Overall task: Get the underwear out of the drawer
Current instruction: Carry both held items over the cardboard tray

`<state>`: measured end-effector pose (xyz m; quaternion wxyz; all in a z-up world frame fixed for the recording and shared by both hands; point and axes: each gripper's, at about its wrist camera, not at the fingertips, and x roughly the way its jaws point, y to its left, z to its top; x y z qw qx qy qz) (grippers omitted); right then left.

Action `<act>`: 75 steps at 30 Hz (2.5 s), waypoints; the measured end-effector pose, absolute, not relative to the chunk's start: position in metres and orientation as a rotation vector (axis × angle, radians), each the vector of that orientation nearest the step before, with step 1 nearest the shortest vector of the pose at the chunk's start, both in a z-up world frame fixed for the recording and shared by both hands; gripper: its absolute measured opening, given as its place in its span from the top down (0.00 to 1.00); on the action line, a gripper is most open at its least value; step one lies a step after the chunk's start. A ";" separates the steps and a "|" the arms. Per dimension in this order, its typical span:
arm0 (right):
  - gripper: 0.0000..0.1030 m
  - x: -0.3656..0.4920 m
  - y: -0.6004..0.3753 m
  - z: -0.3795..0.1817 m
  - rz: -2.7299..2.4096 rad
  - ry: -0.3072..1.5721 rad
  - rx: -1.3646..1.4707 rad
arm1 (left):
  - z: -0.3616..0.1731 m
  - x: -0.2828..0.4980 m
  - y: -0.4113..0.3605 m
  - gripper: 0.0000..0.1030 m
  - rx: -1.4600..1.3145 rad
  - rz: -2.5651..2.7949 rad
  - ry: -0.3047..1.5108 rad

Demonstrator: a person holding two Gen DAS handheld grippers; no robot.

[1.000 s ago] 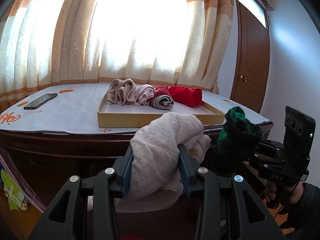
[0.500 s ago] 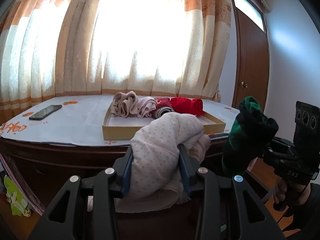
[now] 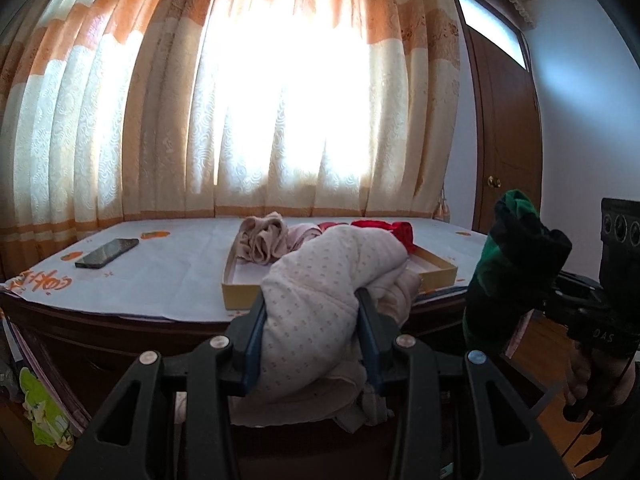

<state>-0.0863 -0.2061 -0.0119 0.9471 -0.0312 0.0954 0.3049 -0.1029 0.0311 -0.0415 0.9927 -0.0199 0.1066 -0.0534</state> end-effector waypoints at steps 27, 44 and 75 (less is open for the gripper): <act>0.75 -0.067 -0.217 0.028 0.581 0.133 -0.062 | -0.006 -0.083 0.044 0.61 0.013 -0.070 0.177; 0.75 -0.025 -0.222 0.055 0.551 0.174 -0.106 | 0.017 -0.044 0.047 0.61 0.132 -0.048 0.199; 0.75 0.073 -0.227 0.058 0.445 0.384 -0.112 | 0.030 0.059 0.054 0.61 0.074 -0.054 0.343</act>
